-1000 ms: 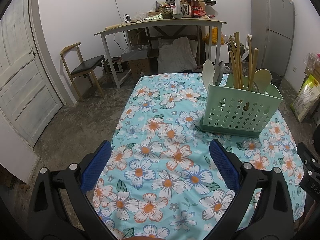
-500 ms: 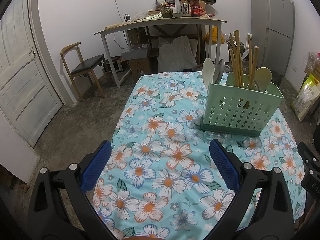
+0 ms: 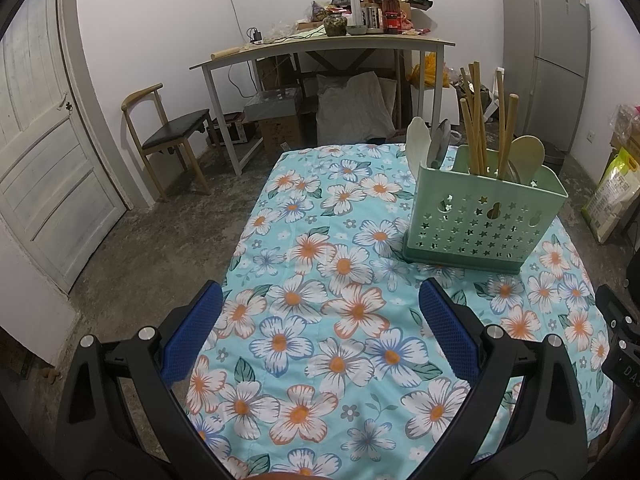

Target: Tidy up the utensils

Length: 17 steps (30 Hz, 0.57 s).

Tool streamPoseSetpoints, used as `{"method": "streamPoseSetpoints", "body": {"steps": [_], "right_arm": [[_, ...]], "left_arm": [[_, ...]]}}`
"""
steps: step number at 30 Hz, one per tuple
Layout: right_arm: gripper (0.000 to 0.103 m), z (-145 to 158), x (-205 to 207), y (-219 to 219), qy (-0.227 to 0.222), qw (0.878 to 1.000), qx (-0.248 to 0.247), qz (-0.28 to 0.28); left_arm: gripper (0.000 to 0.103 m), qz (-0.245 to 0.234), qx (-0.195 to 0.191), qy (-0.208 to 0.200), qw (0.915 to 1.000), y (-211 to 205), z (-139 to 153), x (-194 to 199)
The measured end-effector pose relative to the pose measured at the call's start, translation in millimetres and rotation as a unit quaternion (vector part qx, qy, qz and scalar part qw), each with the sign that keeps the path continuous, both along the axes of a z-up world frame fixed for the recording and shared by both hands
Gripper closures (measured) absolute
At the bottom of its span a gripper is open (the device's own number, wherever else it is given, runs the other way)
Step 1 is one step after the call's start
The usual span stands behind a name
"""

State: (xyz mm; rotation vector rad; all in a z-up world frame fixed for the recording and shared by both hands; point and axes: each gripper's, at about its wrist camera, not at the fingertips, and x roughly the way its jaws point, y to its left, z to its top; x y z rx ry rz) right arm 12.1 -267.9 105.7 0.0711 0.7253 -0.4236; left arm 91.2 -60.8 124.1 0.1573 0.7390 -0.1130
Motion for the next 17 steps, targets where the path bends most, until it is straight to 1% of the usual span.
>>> {"method": "streamPoseSetpoints", "body": {"steps": [17], "right_arm": [[0.006, -0.8, -0.7, 0.0, 0.002, 1.000, 0.002, 0.000]], "left_arm": [[0.008, -0.001, -0.002, 0.007, 1.0000, 0.0, -2.4, 1.5]]}}
